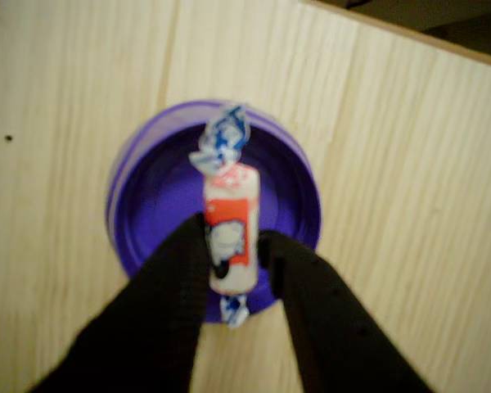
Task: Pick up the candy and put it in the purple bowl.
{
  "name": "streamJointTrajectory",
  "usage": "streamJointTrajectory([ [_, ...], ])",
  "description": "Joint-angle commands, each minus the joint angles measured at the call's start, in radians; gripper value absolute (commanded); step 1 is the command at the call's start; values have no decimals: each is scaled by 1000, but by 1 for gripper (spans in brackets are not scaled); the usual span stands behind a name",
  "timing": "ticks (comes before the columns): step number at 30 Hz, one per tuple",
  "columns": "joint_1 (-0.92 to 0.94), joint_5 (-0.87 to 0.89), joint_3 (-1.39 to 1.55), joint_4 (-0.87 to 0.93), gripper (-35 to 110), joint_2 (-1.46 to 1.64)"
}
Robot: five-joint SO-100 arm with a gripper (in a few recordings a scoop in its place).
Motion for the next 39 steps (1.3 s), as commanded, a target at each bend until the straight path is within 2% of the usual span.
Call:
streamJointTrajectory([
  [1, -2, -2, -120, 15, 10, 37],
  [10, 6, -18, -140, 31, 11, 23],
  [13, 9, -23, -138, 43, 17, 21],
  [19, 25, -28, -121, 46, 20, 34],
  [28, 26, 2, -103, 67, 20, 110],
  [30, 31, 20, -91, 75, 12, 150],
  [39, 117, 74, 95, 77, 0, 426],
])
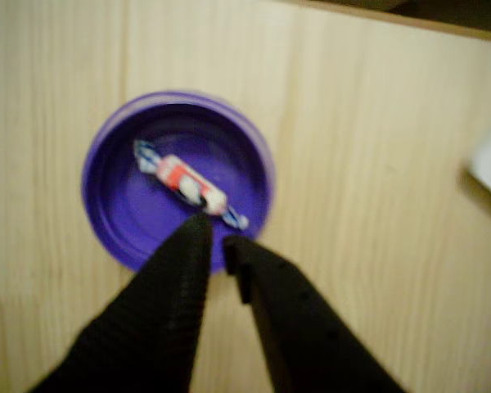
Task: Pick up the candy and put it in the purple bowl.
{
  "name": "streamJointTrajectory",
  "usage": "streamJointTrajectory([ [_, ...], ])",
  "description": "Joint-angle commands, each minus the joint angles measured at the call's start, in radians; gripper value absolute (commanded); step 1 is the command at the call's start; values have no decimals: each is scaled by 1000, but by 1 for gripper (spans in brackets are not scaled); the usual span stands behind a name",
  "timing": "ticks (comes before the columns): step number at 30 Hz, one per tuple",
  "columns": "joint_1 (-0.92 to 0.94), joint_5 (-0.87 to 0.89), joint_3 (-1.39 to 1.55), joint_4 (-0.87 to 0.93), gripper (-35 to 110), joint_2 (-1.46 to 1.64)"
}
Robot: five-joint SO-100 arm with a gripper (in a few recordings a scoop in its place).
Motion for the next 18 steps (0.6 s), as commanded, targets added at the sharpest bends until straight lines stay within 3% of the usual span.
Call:
streamJointTrajectory([
  [1, 43, 9, 67, 20, 0, 284],
  [11, 207, 107, 367, 9, 0, 594],
  [18, 466, 107, 543, -2, 0, 848],
])
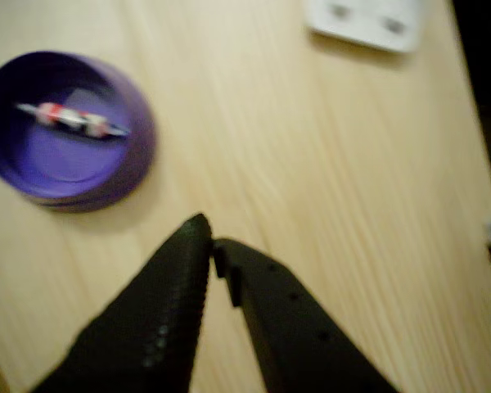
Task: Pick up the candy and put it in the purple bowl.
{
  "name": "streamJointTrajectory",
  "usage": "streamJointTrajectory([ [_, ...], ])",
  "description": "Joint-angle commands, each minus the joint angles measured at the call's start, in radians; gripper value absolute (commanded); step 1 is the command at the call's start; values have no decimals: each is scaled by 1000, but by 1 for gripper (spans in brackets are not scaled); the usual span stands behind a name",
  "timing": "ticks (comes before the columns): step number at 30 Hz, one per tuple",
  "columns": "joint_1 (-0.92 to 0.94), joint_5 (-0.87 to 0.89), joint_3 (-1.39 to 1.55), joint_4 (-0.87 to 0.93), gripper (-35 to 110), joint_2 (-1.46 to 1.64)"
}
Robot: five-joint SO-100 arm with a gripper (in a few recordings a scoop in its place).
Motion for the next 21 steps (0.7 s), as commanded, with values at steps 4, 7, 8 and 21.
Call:
streamJointTrajectory([
  [4, 316, -2, 172, -74, 0, 394],
  [7, 454, 6, 262, -91, 0, 511],
  [8, 499, 8, 288, -91, 0, 543],
  [21, 871, 114, 936, -252, 0, 1095],
])
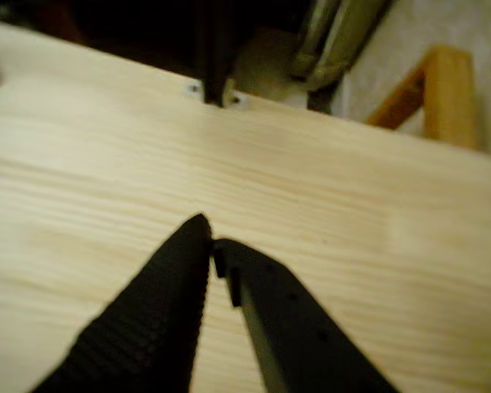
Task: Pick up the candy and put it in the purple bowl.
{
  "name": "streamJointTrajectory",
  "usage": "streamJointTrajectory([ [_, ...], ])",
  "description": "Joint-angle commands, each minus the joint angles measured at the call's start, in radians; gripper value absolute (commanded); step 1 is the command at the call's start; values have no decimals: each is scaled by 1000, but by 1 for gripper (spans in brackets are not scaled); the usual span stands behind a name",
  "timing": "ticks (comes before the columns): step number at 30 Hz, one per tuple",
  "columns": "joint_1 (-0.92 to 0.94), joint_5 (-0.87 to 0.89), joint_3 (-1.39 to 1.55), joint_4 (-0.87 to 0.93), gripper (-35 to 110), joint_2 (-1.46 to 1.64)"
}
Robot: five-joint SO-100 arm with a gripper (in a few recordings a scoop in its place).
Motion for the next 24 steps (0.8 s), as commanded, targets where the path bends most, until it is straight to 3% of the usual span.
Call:
streamJointTrajectory([
  [1, 49, 9, 244, -77, 0, 259],
  [9, 140, 44, 589, -91, 0, 612],
  [24, 147, 58, 687, -32, 0, 736],
])
